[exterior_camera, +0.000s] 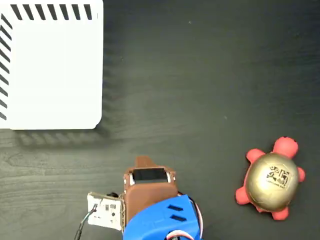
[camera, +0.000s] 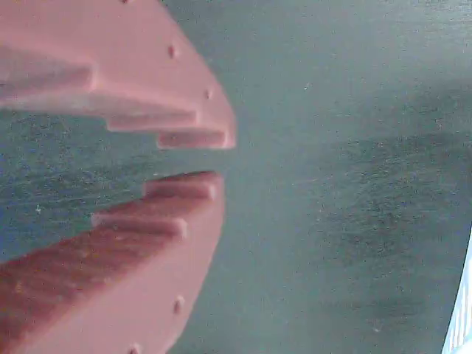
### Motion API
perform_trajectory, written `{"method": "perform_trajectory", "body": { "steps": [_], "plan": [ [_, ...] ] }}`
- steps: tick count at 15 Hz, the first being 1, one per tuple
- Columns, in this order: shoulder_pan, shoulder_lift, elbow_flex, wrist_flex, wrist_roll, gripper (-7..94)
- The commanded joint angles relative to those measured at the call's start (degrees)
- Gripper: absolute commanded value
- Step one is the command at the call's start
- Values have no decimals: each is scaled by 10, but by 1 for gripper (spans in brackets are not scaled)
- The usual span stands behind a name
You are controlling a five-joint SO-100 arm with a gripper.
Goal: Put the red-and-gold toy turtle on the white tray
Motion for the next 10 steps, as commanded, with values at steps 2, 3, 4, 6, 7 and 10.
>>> {"method": "perform_trajectory", "body": {
  "steps": [2, 3, 4, 6, 7, 10],
  "plan": [
    [-4, 3, -36, 11, 10, 0],
    [-4, 3, -36, 11, 10, 0],
    [-4, 3, -36, 11, 11, 0],
    [1, 4, -36, 11, 17, 0],
    [4, 4, -36, 12, 18, 0],
    [12, -69, -50, -28, 43, 0]
  ]
}}
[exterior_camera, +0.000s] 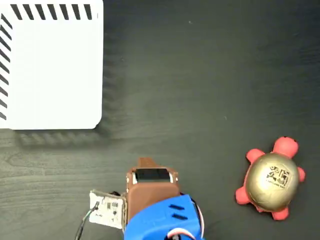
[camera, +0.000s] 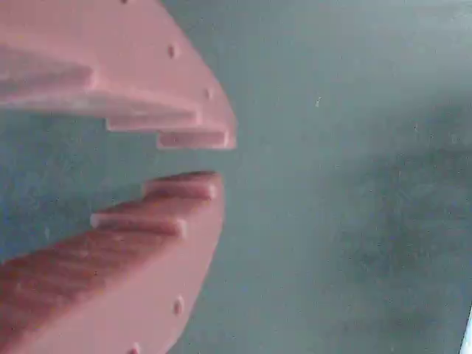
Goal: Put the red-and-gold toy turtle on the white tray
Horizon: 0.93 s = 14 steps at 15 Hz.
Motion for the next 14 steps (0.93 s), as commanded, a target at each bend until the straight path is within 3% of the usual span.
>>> {"method": "perform_trajectory", "body": {
  "steps": [1, 4, 9, 12, 14],
  "plan": [
    [11, -92, -57, -62, 5, 0],
    [70, -262, -202, -72, -66, 0],
    [203, -444, -447, 55, -270, 0],
    [261, -494, -548, 171, -410, 0],
    [285, -521, -588, 185, -433, 0]
  ]
}}
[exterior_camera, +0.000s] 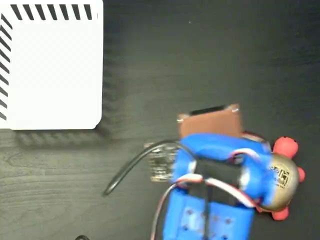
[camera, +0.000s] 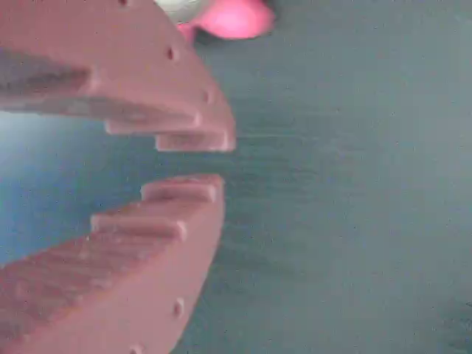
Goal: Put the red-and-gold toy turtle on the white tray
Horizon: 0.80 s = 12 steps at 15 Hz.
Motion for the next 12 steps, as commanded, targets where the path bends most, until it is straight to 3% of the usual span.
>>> {"method": "perform_trajectory", "body": {
  "steps": [1, 3, 5, 7, 12],
  "plan": [
    [29, -24, -69, 35, -41, 0],
    [83, -38, -76, 63, -168, 0],
    [156, -40, -64, 48, -338, 0],
    [206, -60, -65, 46, -455, 0],
    [267, -128, -108, 72, -606, 0]
  ]
}}
